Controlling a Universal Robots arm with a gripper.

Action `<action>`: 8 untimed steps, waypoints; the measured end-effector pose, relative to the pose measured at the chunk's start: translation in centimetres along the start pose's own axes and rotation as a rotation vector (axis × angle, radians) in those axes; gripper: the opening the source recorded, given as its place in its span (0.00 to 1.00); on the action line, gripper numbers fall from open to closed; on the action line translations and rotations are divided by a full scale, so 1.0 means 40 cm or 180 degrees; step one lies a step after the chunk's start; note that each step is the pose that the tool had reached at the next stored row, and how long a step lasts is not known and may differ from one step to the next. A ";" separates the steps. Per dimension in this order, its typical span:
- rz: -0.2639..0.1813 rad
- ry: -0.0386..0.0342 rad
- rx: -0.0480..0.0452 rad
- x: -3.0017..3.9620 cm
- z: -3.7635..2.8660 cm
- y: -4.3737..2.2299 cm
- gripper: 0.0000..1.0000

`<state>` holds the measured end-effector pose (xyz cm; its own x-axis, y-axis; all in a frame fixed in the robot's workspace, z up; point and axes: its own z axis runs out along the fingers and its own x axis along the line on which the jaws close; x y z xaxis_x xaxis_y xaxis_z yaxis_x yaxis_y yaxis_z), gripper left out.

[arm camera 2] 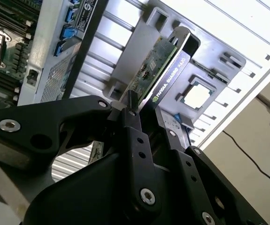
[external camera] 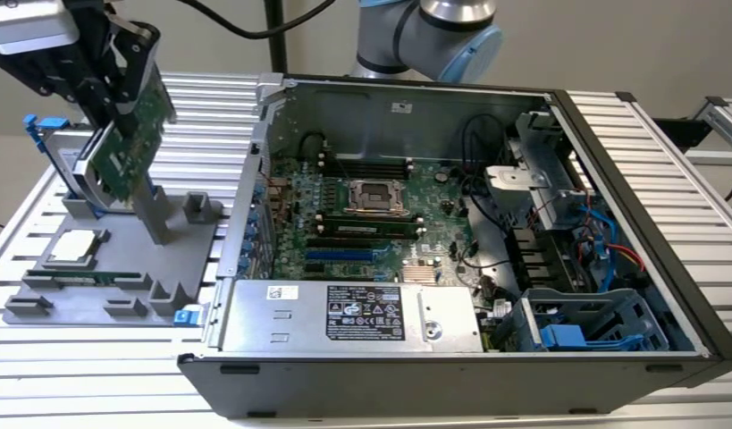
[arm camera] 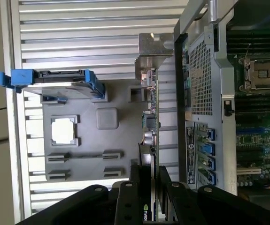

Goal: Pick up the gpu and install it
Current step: 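Pick up the gpu and move the gpu toward the slot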

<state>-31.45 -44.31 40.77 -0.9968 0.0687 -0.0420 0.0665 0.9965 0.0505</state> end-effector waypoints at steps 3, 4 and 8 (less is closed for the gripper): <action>0.0000 0.0000 0.0000 0.000 -0.009 0.000 0.00; 0.0000 0.0000 0.0000 -0.001 -0.012 0.001 0.00; 0.0000 0.0000 0.0000 -0.001 -0.025 0.001 0.00</action>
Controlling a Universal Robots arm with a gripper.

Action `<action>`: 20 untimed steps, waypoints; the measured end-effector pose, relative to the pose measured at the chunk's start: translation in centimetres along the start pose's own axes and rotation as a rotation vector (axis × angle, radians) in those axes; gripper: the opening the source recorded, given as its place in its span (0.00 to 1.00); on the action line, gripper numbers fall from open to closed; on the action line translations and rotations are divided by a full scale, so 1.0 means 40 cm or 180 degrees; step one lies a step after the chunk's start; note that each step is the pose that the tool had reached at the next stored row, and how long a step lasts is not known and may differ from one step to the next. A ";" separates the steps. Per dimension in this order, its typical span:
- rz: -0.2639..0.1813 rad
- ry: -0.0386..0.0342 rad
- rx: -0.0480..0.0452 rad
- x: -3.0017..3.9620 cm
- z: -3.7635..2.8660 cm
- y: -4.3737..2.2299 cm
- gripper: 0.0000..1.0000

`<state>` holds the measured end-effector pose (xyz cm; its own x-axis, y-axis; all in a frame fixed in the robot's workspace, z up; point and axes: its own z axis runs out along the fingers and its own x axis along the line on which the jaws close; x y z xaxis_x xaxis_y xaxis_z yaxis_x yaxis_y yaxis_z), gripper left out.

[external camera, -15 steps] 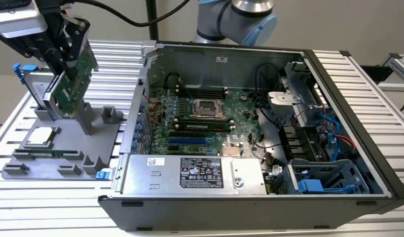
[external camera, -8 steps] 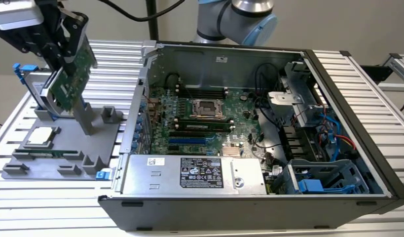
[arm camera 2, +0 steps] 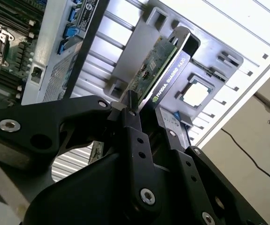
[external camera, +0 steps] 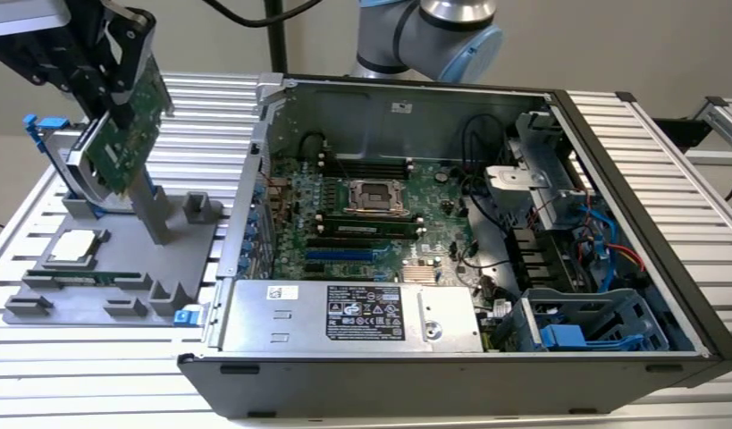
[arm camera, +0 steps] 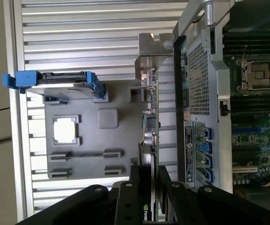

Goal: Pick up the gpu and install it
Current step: 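Pick up the gpu and move the gpu toward the slot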

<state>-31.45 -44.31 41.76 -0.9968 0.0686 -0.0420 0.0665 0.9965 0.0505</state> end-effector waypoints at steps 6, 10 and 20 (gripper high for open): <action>0.0000 0.0000 0.0000 -0.001 -0.019 0.001 0.00; 0.0000 0.0000 0.0000 -0.001 -0.030 0.002 0.00; 0.0000 -0.0001 0.0000 -0.002 -0.045 0.002 0.00</action>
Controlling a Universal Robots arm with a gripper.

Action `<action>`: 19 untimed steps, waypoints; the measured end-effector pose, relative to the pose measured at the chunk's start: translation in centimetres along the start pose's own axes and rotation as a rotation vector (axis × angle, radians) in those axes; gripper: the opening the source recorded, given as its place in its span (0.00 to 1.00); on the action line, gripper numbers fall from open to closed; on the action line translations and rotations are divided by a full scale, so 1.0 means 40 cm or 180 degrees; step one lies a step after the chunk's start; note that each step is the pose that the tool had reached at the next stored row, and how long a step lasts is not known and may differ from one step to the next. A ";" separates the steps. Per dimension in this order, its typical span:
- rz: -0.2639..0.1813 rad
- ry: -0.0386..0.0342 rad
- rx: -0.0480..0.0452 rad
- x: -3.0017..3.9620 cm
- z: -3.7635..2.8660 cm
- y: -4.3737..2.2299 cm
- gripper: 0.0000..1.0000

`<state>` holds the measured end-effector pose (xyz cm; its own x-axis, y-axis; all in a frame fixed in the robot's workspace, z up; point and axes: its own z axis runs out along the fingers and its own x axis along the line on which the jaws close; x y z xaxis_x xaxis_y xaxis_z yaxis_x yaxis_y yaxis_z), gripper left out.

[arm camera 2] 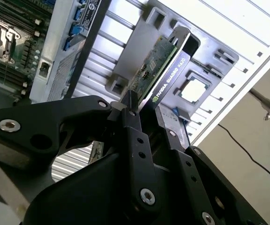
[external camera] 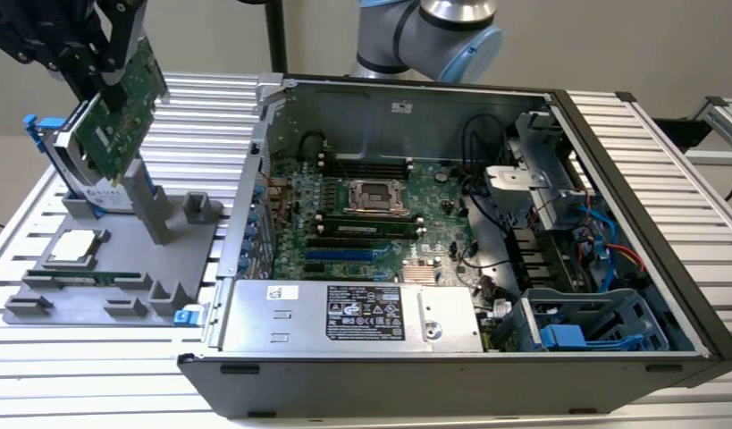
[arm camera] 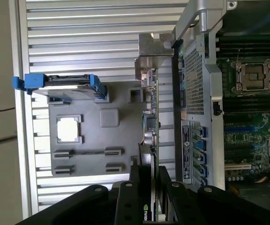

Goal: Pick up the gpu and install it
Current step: 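Pick up the gpu and move the gpu toward the slot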

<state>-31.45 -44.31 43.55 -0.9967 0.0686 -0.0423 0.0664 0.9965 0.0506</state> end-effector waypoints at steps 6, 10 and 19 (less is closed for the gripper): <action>0.0000 -0.0001 0.0000 -0.001 0.000 0.000 0.00; 0.0000 -0.0001 0.0000 -0.011 0.000 0.001 0.00; 0.0000 -0.0001 0.0000 -0.039 0.002 0.003 0.00</action>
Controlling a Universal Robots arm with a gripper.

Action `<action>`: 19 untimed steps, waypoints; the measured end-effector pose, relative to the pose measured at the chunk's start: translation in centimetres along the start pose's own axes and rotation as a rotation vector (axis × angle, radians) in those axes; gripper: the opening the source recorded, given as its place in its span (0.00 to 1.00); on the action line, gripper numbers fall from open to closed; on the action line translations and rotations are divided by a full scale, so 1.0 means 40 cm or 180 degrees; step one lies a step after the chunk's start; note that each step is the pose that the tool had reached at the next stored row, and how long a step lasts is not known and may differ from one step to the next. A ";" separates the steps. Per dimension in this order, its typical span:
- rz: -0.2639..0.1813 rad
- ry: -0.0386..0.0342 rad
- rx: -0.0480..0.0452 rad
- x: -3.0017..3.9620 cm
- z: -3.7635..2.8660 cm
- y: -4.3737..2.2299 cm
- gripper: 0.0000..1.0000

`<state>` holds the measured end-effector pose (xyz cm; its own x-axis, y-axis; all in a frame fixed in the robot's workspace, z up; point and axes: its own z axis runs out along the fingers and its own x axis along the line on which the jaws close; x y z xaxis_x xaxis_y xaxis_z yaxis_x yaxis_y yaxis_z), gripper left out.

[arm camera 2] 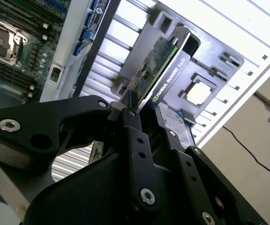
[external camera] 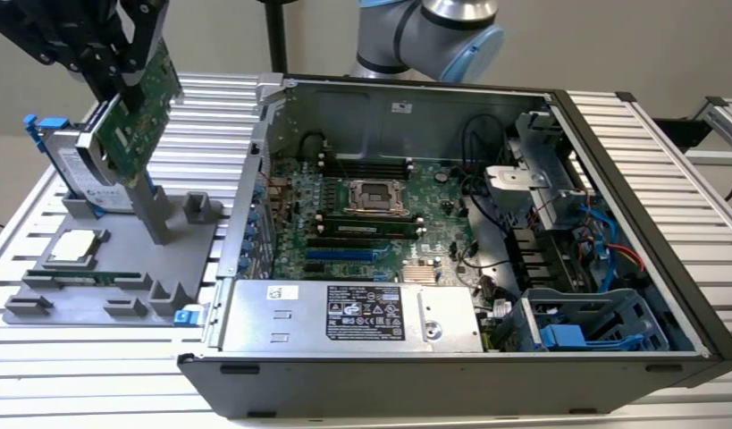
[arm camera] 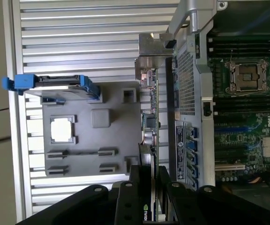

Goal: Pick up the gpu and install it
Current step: 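Pick up the gpu and move the gpu toward the slot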

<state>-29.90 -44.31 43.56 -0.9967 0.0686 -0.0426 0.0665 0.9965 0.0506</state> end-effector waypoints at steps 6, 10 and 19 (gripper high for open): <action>0.0000 0.0000 0.0000 -0.023 0.001 0.002 0.00; 0.0000 0.0001 0.0000 -0.039 0.002 0.003 0.00; 0.0000 0.0002 0.0000 -0.078 0.004 0.005 0.00</action>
<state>-26.78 -44.31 43.56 -0.9968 0.0686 -0.0420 0.0664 0.9965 0.0505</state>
